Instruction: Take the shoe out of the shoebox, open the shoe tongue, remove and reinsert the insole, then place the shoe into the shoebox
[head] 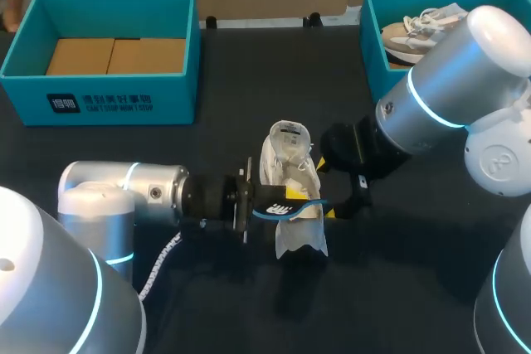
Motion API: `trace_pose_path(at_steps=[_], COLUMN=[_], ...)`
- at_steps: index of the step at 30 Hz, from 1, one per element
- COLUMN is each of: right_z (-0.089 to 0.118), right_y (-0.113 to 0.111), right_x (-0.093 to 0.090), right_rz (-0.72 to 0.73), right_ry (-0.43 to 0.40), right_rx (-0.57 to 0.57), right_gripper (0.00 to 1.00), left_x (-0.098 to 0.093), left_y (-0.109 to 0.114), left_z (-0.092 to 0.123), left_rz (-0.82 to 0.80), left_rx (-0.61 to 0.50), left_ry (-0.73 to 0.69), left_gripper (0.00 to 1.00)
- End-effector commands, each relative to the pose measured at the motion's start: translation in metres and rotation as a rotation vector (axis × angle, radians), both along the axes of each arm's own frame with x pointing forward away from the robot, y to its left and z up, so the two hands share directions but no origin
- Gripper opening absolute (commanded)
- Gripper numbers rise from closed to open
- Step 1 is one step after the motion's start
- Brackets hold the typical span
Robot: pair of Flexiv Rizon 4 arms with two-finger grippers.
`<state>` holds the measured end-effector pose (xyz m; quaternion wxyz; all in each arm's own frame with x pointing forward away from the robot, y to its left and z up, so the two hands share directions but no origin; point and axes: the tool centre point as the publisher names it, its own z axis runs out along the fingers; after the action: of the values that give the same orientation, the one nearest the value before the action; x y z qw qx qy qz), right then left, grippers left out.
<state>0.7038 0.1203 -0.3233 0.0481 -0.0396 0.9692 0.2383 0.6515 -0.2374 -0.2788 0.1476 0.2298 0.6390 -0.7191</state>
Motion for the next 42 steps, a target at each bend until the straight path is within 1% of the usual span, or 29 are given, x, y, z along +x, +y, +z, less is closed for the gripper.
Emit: trace_pose_path(at_steps=[1, 5, 11, 25, 34, 42], right_z=[-0.001, -0.001, -0.001, -0.001, -0.001, -0.001], right_y=[0.000, 0.000, 0.000, 0.000, 0.000, 0.000], right_x=[0.000, 0.000, 0.000, 0.000, 0.000, 0.000], right_rz=[0.000, 0.000, 0.000, 0.000, 0.000, 0.000], right_ry=[-0.001, -0.001, -0.001, -0.001, -0.001, -0.001], right_rx=[0.000, 0.000, 0.000, 0.000, 0.000, 0.000], right_gripper=[1.00, 1.00, 1.00, 1.00, 1.00, 1.00], left_x=[0.004, 0.010, 0.016, 0.028, 0.036, 0.043], left_y=[-0.005, -0.005, -0.005, -0.005, -0.005, -0.007], left_z=[-0.006, -0.016, -0.023, -0.036, -0.042, -0.053], left_rz=[-0.014, -0.011, -0.008, 0.008, 0.013, 0.015], left_rx=[0.000, 0.001, -0.016, 0.003, 0.044, 0.071], left_ry=[-0.003, 0.013, 0.012, 0.014, -0.017, -0.024], left_gripper=[0.00, 0.00, 0.00, 0.00, 0.00, 0.00])
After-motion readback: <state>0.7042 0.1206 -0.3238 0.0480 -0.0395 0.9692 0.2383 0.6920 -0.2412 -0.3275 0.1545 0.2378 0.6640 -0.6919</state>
